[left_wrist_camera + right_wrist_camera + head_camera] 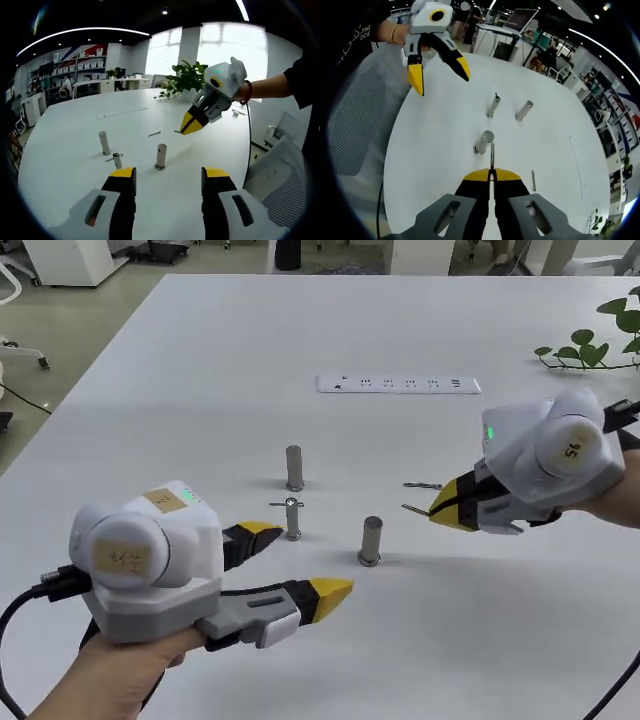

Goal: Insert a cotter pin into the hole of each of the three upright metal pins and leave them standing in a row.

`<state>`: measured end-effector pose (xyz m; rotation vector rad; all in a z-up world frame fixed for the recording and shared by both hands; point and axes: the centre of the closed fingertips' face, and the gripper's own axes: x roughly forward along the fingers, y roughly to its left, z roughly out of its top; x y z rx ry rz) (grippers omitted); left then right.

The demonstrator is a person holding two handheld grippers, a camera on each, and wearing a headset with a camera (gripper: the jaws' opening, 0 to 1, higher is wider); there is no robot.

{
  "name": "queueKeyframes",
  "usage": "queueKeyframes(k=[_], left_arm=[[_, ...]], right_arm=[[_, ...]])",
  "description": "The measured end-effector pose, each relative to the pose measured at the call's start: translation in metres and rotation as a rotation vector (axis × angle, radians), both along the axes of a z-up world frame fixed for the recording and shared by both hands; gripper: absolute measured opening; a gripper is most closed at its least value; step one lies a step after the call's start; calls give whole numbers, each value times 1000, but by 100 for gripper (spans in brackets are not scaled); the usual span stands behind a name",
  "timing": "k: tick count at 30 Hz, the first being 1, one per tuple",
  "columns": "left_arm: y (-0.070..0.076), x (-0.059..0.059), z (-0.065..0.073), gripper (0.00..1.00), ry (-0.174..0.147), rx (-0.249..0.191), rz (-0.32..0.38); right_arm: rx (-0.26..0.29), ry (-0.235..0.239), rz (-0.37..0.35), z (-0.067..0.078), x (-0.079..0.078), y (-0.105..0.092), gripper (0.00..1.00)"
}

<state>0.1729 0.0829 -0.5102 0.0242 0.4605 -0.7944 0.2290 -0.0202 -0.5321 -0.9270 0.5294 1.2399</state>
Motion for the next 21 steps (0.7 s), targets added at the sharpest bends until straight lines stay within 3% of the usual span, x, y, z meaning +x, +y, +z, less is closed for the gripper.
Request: queueKeyframes(k=[5, 11, 17, 21], left_arm=[[-9, -3, 1, 39, 24, -27, -25], [-13, -5, -5, 33, 91, -56, -11], [-17, -5, -5, 24, 138, -123, 5], [-21, -7, -6, 20, 190, -165, 15]], right_arm=[[3, -18, 66, 0, -10, 10, 0], [20, -41, 120, -1, -26, 25, 0], [31, -52, 169, 0, -38, 38, 0], [48, -56, 200, 2, -47, 48, 0]])
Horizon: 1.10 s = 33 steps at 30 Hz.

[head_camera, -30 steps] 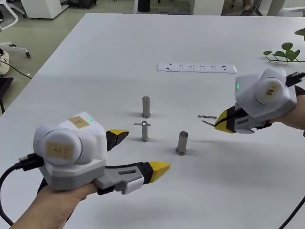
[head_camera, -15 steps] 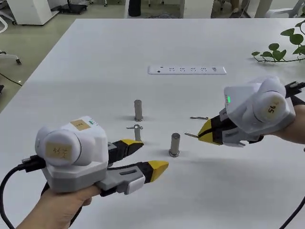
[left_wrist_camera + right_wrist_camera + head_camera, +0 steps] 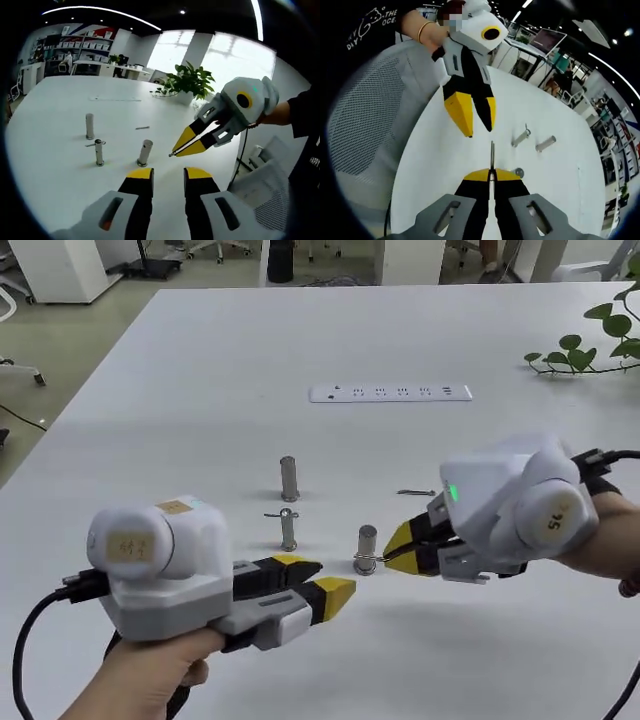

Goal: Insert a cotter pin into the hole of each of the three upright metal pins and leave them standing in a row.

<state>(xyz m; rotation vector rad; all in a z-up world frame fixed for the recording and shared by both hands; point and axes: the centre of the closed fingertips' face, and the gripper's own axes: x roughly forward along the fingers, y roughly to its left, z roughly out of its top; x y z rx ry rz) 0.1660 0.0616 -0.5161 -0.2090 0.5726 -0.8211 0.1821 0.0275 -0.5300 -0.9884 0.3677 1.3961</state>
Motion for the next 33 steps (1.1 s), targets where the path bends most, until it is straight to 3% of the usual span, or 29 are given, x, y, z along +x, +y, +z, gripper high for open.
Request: queueKeyframes(k=[7, 11, 13, 19, 24, 33], left_arm=[[-4, -1, 0, 16, 52, -60, 14], [-5, -1, 0, 11, 65, -75, 18], [-5, -1, 3, 11, 76, -110, 29], [-5, -1, 4, 5, 93, -145, 42], [-4, 0, 4, 3, 104, -162, 51], [-2, -1, 1, 0, 97, -140, 49]], right_arm=[[17, -16, 56, 4, -14, 17, 0], [19, -20, 70, 5, -18, 21, 0], [25, -16, 74, 6, -20, 24, 0], [32, -18, 74, 8, -21, 28, 0], [35, -20, 80, 8, -23, 29, 0], [43, -19, 80, 8, -24, 30, 0]])
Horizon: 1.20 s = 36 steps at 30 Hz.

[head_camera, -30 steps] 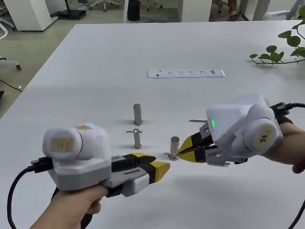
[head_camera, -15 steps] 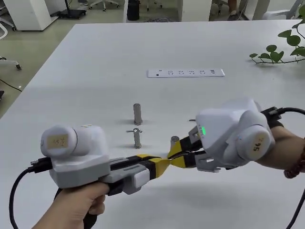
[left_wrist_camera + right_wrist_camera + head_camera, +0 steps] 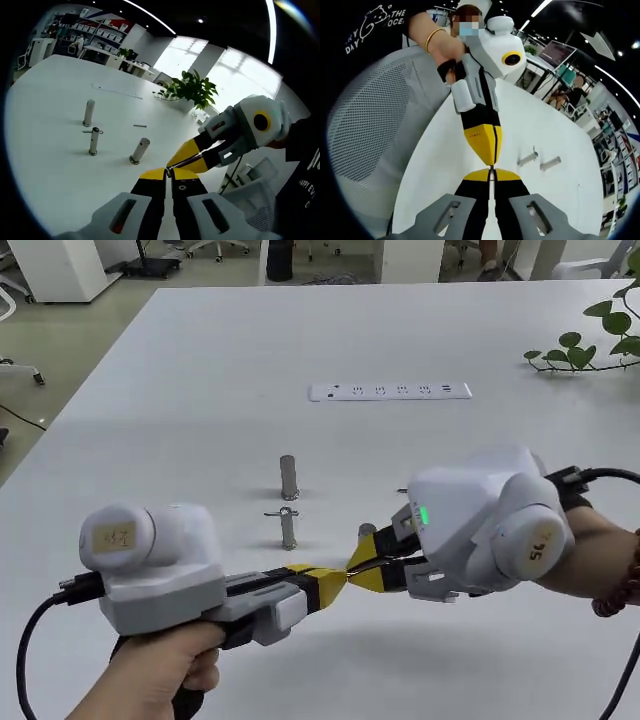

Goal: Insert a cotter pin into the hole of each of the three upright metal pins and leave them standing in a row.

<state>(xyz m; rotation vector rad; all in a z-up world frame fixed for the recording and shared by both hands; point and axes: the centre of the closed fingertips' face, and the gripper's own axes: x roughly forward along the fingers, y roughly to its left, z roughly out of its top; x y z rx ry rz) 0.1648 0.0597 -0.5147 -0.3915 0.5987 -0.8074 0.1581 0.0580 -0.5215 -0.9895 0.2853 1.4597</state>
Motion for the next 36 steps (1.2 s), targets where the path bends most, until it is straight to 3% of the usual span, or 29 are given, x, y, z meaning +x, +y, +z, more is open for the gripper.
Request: queueKeyframes(k=[5, 7, 9, 17, 23, 29, 33, 36], left_arm=[[1, 1, 3, 0, -51, 14, -11], [1, 2, 4, 0, -62, 23, -18], [0, 3, 5, 0, -93, 37, -21], [1, 4, 3, 0, -121, 73, -40], [5, 5, 1, 0, -152, 107, -58], [10, 6, 0, 0, -168, 131, -80], [12, 5, -1, 0, -181, 140, -97], [10, 3, 0, 0, -196, 135, -124]], right_arm=[[28, 18, -16, 3, 2, 1, 0], [34, 51, -35, 2, 2, 1, 0], [45, 58, -54, 3, 6, 1, 0], [79, 149, -125, 0, 7, -1, 0], [151, 347, -247, -5, 6, -5, 2], [206, 468, -330, -8, 10, -11, 7], [260, 589, -371, -8, 8, -12, 9], [280, 628, -389, -9, 8, -13, 11]])
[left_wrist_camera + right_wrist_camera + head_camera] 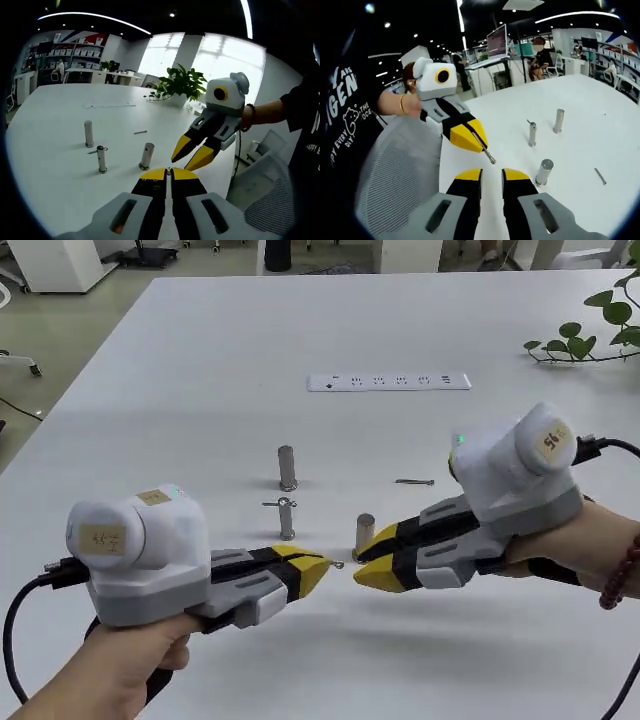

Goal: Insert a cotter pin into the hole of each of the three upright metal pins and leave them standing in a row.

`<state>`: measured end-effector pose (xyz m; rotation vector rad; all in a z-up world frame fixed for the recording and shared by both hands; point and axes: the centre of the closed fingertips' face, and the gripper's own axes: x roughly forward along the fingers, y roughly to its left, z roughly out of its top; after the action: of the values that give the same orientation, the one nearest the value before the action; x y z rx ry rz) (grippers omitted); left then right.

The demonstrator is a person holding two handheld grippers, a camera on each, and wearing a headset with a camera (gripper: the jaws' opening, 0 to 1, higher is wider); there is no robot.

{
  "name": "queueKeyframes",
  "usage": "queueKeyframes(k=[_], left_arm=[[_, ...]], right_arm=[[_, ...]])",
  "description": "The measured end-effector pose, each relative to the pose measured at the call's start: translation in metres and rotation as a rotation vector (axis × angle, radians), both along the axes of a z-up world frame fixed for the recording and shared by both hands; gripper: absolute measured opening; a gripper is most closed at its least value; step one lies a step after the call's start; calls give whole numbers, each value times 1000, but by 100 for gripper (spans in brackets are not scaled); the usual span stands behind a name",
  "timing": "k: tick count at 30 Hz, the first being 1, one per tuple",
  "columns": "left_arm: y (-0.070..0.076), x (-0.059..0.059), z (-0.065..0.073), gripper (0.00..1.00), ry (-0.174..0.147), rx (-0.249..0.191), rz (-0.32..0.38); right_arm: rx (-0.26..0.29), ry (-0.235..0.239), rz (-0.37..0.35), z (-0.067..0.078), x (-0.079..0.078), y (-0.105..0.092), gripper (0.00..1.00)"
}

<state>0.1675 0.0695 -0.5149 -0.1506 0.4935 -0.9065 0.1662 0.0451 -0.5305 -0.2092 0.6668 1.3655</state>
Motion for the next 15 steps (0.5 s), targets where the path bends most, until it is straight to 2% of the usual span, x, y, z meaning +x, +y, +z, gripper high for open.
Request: queueKeyframes(k=[5, 15], left_arm=[[-2, -4, 0, 0, -6, 0, -33], [-8, -12, 1, 0, -26, -11, -112]], right_arm=[[37, 57, 3, 1, -6, 1, 10], [61, 91, 56, 1, -21, 4, 9]])
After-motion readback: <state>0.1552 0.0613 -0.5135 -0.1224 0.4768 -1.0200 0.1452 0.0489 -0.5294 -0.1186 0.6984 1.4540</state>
